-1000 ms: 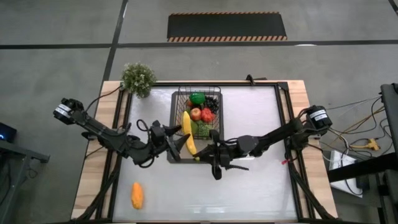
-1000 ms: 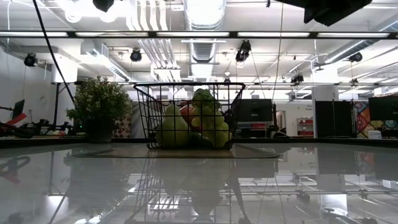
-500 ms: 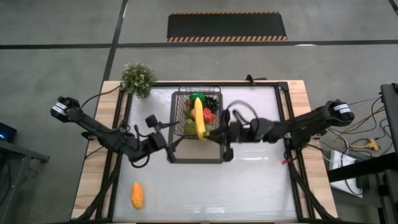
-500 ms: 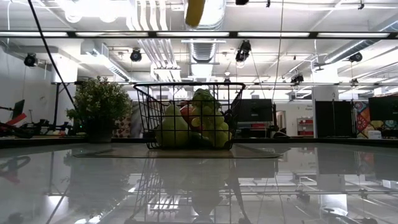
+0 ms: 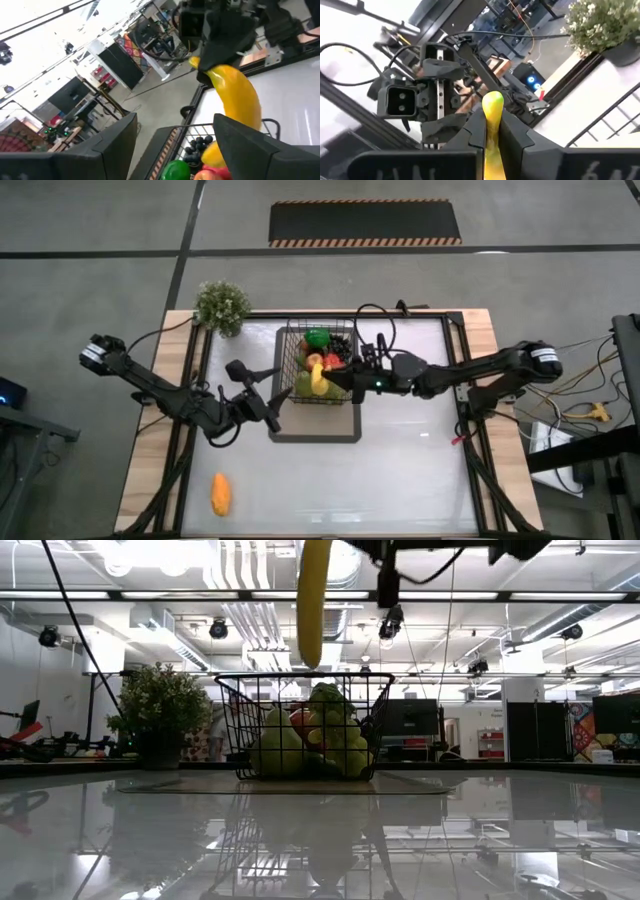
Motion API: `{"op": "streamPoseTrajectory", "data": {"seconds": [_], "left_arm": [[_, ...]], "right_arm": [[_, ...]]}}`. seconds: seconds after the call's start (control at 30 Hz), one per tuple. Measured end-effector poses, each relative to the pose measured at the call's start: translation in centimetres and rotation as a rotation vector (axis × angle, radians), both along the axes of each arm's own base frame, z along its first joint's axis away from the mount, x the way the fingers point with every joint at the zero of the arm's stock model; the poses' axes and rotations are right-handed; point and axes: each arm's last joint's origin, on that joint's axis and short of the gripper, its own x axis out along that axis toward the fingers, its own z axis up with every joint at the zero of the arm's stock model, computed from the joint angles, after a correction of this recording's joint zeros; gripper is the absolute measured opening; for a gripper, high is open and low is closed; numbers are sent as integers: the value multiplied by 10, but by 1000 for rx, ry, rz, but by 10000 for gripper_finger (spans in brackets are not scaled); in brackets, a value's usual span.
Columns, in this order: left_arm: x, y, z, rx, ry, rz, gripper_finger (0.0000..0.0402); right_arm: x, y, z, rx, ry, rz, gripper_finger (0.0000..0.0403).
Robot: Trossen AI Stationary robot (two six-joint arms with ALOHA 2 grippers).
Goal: Build produce basket
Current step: Put the banana into the black wire basket, then put the mango into the black wire basket
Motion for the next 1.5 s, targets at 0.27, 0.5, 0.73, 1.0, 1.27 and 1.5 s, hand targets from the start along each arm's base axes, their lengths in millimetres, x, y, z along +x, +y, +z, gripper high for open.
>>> {"op": "streamPoseTrajectory", "data": {"seconds": [0.27, 0.5, 0.73, 1.0, 1.27, 1.5], "left_arm": [[-11, 6, 8, 30, 3, 24, 245], [-24, 13, 22, 0, -54, 24, 245], [-28, 15, 25, -9, -68, 23, 245], [-28, 15, 21, -5, -60, 22, 245], [-28, 15, 19, -8, -60, 21, 245], [-27, 15, 7, -58, -81, 19, 245]], "right_arm": [[20, 0, -29, 198, 12, -19, 19], [29, -1, -48, 285, 48, -47, 20], [34, -5, -59, 304, 82, -65, 20], [33, -8, -67, 306, 155, -128, 74], [32, -10, -68, 293, 159, -140, 161], [25, -18, -51, 200, 141, -83, 202]]}}
